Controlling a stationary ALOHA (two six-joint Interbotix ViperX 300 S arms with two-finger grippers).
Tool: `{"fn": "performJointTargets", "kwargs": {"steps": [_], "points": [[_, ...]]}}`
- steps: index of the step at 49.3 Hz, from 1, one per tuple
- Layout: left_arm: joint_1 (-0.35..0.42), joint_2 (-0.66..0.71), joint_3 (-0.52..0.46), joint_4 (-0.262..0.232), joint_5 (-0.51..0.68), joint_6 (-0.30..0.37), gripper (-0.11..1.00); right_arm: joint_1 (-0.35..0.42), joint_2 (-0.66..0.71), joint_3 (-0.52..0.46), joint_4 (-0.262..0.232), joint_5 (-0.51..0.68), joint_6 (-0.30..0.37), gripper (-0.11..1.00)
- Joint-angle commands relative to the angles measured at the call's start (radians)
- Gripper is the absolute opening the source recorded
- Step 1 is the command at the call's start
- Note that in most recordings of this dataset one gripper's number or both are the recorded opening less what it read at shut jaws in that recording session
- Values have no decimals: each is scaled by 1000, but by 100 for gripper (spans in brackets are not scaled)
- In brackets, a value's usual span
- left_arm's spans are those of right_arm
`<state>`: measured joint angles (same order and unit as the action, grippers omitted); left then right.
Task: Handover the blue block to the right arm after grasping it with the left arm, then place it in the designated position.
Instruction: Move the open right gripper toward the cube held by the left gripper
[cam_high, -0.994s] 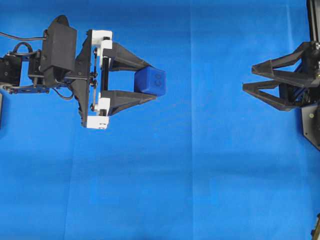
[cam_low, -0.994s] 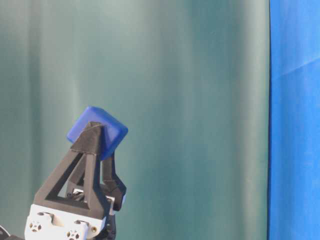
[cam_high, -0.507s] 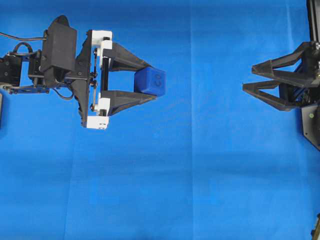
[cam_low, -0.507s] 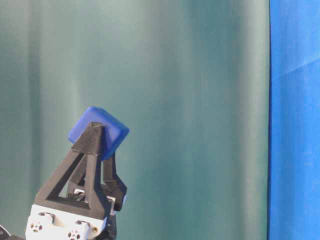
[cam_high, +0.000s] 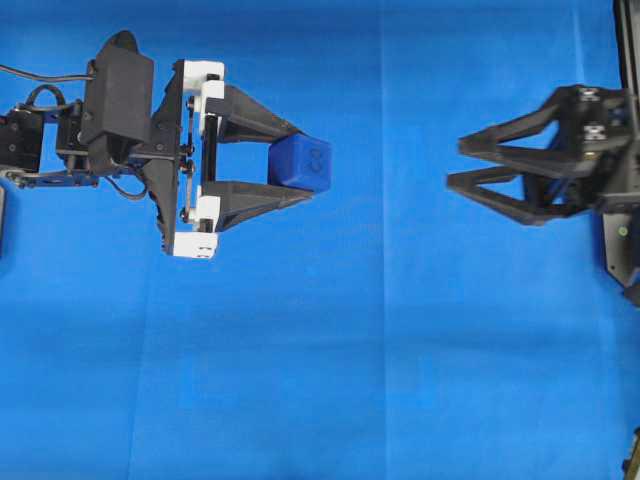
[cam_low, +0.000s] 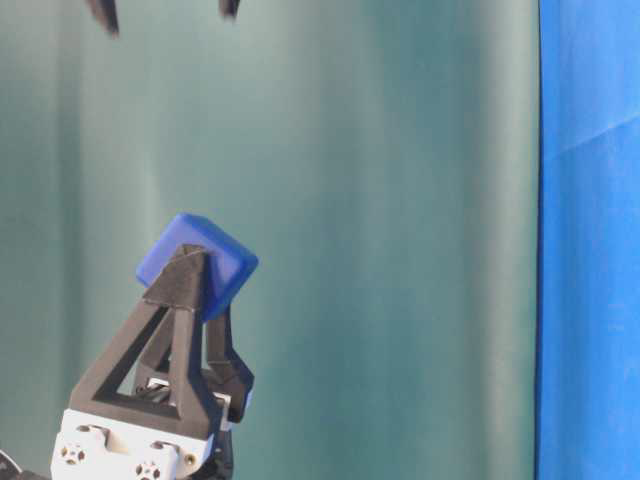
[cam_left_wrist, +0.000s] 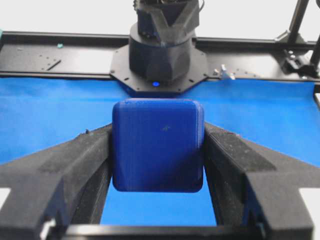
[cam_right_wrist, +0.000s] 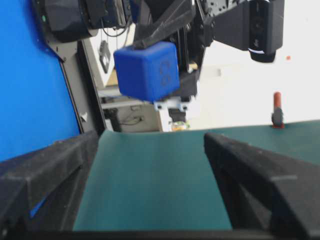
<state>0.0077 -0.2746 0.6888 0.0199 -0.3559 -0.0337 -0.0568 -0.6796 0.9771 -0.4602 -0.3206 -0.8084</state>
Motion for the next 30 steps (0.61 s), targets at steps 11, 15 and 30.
{"fn": "performJointTargets", "kwargs": {"steps": [11,15,30], "points": [[0,-23,-9,0,-9,-2,48,3,201,-163,3,-32,2,96],[0,-23,-9,0,-9,-2,48,9,245,-196,3,-41,3,96],[0,-23,-8,0,-8,0,48,15,374,-304,2,-60,2,96]]}}
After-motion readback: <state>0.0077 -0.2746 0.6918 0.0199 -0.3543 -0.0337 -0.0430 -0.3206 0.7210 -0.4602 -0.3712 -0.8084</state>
